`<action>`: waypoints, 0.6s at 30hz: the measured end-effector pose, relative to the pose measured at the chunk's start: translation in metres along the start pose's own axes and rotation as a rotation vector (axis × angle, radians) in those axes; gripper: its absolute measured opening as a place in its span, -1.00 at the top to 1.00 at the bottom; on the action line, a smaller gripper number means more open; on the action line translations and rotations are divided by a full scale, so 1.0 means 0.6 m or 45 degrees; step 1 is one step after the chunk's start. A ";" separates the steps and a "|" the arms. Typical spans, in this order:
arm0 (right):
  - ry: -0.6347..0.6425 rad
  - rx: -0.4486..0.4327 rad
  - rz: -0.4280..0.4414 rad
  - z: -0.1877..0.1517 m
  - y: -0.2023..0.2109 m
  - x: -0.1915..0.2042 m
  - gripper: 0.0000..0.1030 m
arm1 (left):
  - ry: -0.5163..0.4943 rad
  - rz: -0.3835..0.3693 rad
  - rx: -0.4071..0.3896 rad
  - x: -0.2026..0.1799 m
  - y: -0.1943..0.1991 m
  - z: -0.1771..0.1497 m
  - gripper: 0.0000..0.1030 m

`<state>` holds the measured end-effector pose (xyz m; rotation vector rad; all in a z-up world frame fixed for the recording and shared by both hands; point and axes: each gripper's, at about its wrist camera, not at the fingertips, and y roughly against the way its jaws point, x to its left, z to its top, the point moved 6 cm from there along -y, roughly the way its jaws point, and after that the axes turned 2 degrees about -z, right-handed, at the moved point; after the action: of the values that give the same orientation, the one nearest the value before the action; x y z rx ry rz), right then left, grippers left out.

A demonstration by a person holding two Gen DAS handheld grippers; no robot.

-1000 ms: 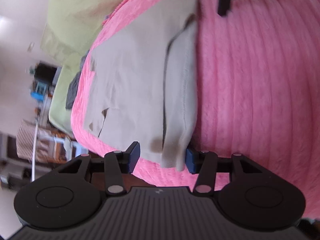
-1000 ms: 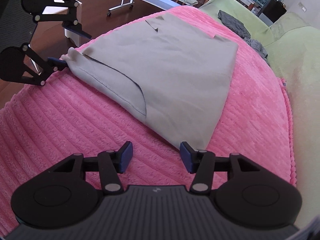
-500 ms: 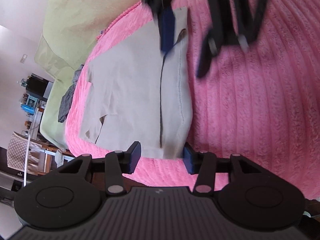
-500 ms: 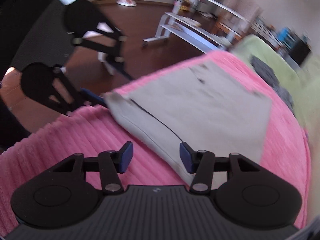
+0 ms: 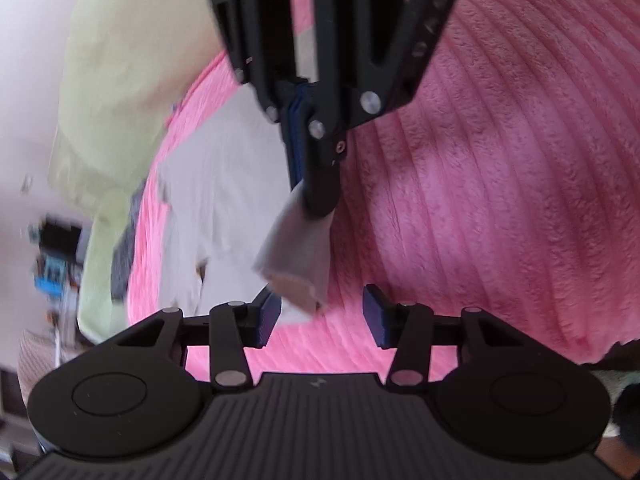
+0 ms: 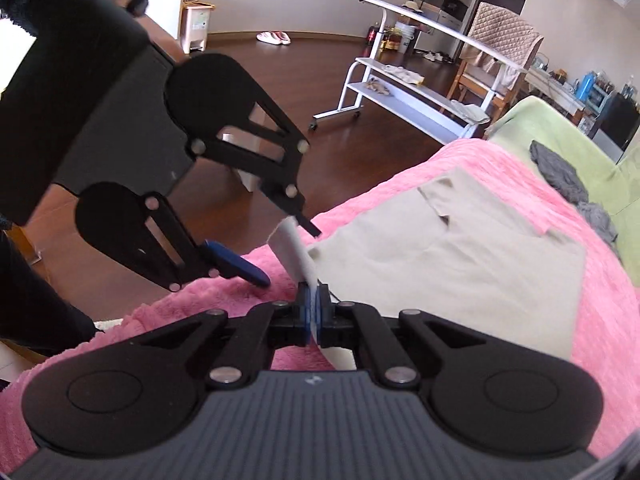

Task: Fold clothes
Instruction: 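Grasp the hem end with the right gripper while the left gripper grasps beside it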

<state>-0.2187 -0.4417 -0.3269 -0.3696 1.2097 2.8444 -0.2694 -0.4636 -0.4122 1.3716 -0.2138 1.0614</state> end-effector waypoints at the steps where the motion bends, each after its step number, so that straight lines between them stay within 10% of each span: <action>1: -0.012 0.000 0.004 0.001 -0.001 0.000 0.98 | -0.026 0.004 -0.015 0.001 -0.008 -0.001 -0.06; 5: -0.004 0.021 -0.003 -0.007 0.001 0.001 0.94 | -0.102 0.004 -0.078 0.010 -0.029 -0.006 0.00; 8: 0.001 0.070 -0.058 -0.025 0.013 -0.003 0.52 | -0.080 -0.086 -0.085 0.013 -0.035 -0.009 0.73; 18: 0.211 0.347 -0.394 -0.170 0.082 -0.082 0.47 | 0.081 -0.142 -0.062 0.034 -0.050 -0.007 0.72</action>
<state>-0.1558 -0.5455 -0.3489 -0.7184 1.4043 2.3904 -0.2385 -0.4454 -0.4200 1.2893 -0.1144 0.9992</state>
